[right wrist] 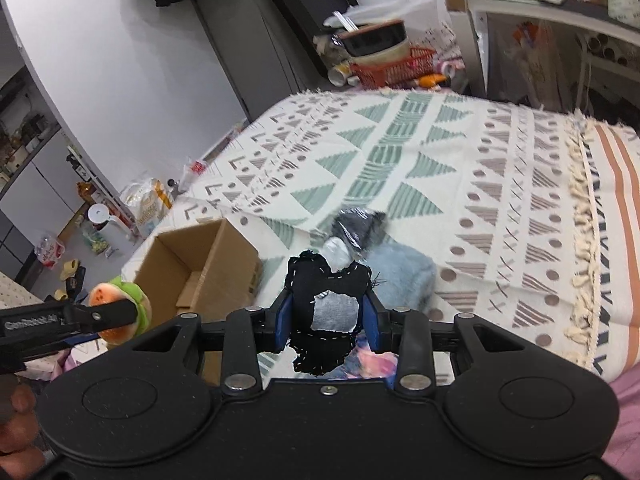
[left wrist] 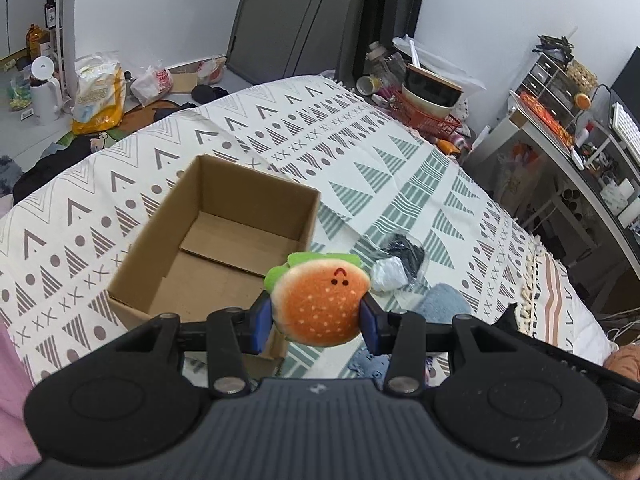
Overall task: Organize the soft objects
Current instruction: 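Carry both plushes into the cardboard box and open both tools to release them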
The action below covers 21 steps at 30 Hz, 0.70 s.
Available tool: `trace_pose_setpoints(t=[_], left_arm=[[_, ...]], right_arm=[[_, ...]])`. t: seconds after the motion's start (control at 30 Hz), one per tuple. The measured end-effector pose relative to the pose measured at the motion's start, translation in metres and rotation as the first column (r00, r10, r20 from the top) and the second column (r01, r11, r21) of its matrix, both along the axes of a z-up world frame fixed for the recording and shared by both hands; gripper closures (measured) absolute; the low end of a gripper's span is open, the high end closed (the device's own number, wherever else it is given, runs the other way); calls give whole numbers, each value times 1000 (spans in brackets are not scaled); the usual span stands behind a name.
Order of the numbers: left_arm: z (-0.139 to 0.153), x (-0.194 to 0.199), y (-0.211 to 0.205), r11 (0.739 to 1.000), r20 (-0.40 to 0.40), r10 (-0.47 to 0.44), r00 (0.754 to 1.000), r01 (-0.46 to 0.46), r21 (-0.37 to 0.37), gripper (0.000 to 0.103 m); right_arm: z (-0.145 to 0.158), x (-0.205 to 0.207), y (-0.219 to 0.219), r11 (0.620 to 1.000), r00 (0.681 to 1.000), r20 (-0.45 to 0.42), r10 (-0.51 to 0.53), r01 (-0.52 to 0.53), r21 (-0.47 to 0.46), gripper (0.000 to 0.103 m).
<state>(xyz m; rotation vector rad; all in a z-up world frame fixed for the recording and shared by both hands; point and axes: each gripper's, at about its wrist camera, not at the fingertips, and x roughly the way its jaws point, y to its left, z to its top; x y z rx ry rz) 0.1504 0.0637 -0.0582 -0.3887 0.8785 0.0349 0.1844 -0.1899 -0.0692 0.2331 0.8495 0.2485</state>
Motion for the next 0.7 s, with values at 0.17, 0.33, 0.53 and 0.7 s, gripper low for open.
trace_pose_setpoints(t=[0.17, 0.33, 0.53, 0.7], left_arm=[[-3, 4, 20, 999, -11, 31, 999, -31, -9, 59], [-10, 8, 39, 998, -27, 63, 998, -64, -17, 59], [-25, 17, 60, 994, -60, 103, 993, -105, -22, 59], [-41, 24, 74, 989, -86, 141, 986, -144, -23, 59]], right_arm=[[9, 4, 21, 999, 999, 16, 42, -42, 8, 68], [10, 12, 45, 997, 997, 11, 74, -74, 11, 68], [4, 21, 68, 995, 995, -9, 99, -99, 14, 67], [1, 27, 86, 992, 992, -21, 121, -121, 27, 67]])
